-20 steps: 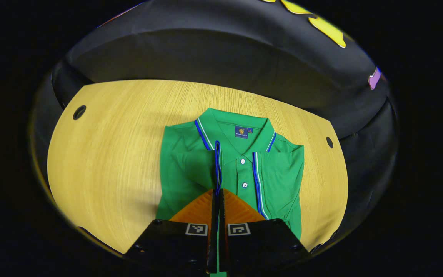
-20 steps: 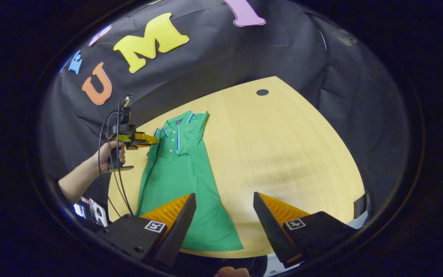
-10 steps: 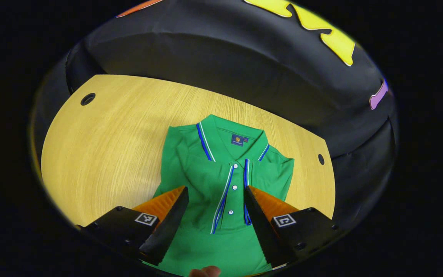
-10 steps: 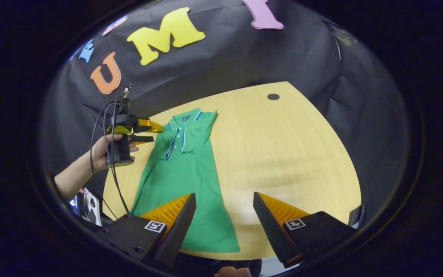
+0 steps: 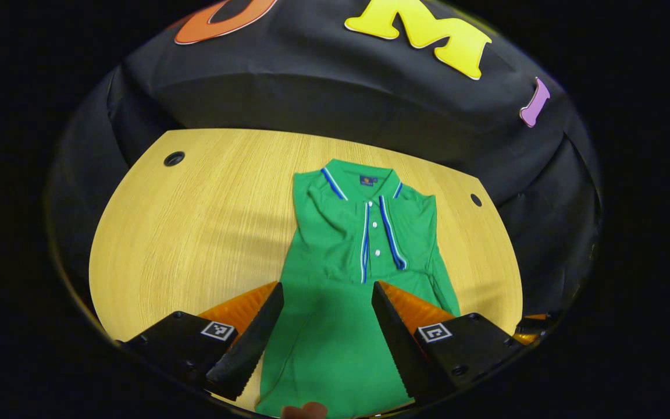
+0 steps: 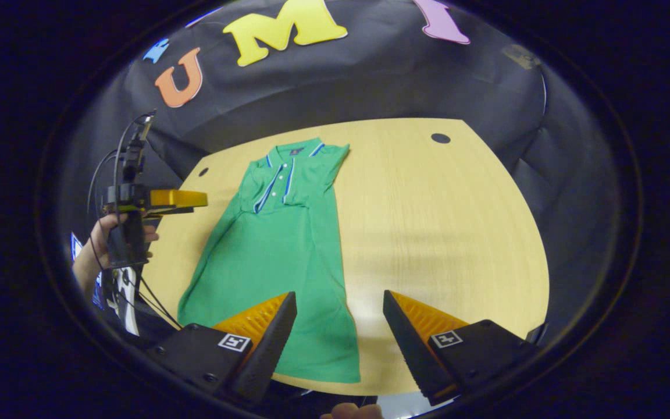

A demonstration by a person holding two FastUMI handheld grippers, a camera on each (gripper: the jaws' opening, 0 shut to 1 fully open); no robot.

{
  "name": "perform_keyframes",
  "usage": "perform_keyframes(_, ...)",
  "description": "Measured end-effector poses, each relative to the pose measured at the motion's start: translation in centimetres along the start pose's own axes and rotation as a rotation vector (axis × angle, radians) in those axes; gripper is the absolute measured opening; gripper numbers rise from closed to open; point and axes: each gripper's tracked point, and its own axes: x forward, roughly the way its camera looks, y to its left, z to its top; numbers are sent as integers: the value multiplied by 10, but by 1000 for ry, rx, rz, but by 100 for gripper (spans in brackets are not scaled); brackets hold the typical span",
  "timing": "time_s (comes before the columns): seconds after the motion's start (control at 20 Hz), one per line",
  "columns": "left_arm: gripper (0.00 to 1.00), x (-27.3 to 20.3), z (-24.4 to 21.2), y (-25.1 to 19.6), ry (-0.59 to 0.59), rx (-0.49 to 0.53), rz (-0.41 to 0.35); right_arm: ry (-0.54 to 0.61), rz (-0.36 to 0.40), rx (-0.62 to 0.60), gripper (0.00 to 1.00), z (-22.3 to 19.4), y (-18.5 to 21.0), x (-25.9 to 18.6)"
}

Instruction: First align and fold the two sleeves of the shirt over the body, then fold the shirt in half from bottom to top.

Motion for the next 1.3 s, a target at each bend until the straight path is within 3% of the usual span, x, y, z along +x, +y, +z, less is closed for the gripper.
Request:
perform_keyframes(0.25,99,-37,-96,48,85,-58,24,74,-70,-96,96,-44,-16,7)
perform_keyframes(0.65,99,-98,-206,67,184,122,28,187,-80,-198,96,-126,-7,-7)
perform_keyframes(0.85,99,-107,-238,71,213,200,26,212,-80,-215,98,-142,-2,-4)
perform_keyframes(0.9,99,-106,-244,73,224,199,26,214,-81,-221,93,-144,-2,-3)
perform_keyframes(0.95,99,-106,-249,75,233,191,28,216,-85,-229,98,-145,-3,-2)
perform_keyframes(1.1,98,-104,-256,77,240,160,25,230,-95,-250,93,-152,-4,1)
perform_keyframes(1.2,99,-100,-257,78,245,176,35,239,-93,-261,98,-158,-4,7)
perform_keyframes(1.3,99,-98,-260,78,256,194,36,249,-103,-289,93,-165,-6,12)
